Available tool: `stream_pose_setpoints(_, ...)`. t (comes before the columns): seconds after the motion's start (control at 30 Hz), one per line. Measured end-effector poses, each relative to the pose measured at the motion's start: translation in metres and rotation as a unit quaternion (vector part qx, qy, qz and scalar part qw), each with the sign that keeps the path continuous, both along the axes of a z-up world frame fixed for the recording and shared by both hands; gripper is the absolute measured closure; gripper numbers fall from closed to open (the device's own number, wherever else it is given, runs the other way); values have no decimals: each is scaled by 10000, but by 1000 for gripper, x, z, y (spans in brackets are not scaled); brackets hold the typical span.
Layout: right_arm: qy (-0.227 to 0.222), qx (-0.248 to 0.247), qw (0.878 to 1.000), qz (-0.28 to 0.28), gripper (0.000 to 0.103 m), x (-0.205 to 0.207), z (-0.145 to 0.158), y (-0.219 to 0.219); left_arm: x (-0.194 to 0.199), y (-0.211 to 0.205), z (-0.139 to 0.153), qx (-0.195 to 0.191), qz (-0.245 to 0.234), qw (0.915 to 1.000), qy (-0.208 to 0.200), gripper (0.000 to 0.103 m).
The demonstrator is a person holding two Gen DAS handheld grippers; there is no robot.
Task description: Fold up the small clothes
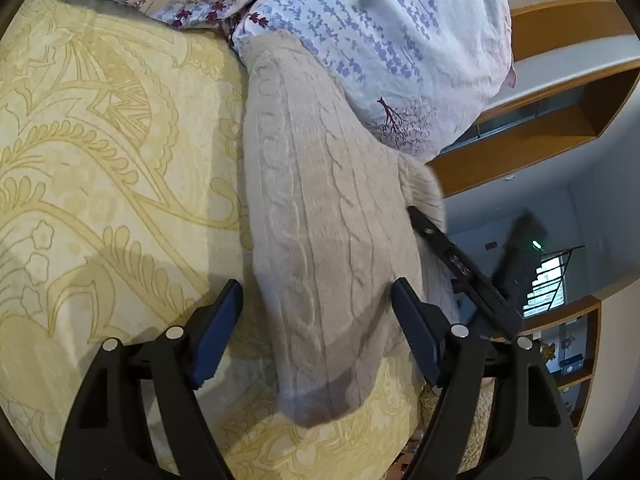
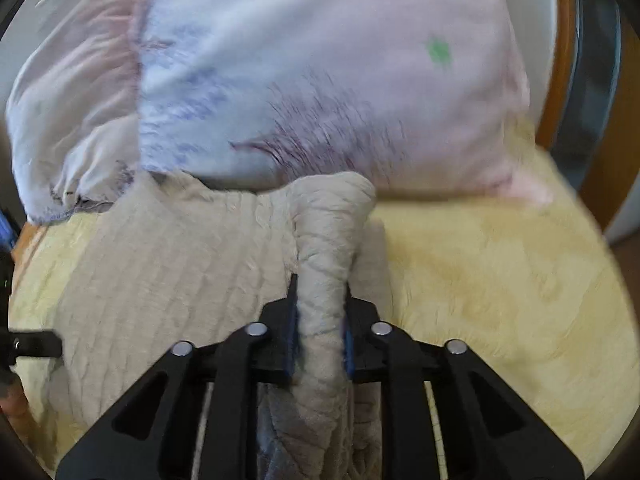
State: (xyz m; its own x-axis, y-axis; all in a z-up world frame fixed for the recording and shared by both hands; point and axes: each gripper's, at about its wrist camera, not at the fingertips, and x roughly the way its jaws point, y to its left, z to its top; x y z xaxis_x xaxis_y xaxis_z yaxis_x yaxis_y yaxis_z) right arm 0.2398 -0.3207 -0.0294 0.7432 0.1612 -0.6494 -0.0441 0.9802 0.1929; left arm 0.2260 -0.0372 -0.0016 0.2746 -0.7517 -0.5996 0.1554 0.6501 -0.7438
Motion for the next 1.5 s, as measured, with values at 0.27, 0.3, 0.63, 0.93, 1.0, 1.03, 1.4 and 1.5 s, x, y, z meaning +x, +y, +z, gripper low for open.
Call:
stream_pose_setpoints(0.27, -79, 1681, 9857, 46, 41, -55, 13, -60, -16, 8, -1, -203, -87, 9997, 45, 31)
stream_pose_setpoints(0.3, -45, 1829, 9831, 105, 41, -60, 10, -63, -18, 8, -1, -196, -99, 9997, 56, 32)
stream_pose_setpoints(0.63, 338, 1866, 9808, 453, 89, -82, -20, -43, -29, 4, -9, -135, -222, 9994, 228, 69)
stream_pose_setpoints(0.93, 361, 1672, 9852, 83, 91, -87, -29, -51, -45, 7, -12, -154, -284, 9994, 91, 83)
stream_pose_setpoints(1.0, 479, 1856, 9814, 118, 91, -84, -39, -53, -43, 8, -15, -123, -297, 9993, 201, 79)
stream_pose_setpoints(1.03, 518, 1896, 9804, 113, 89, -83, -38, -55, -42, 11, -15, -208, -335, 9988, 293, 75)
stream_pose_setpoints(1.4, 517, 2486, 9672, -39, 47, -7, -6, -72, 31, 45, 15, -516, 593, 9966, 238, 35)
stream_pose_setpoints(1.5, 753, 2784, 9575, -75, 47, 19, -16, -76, 61, 35, 14, -381, 706, 9964, 280, 35)
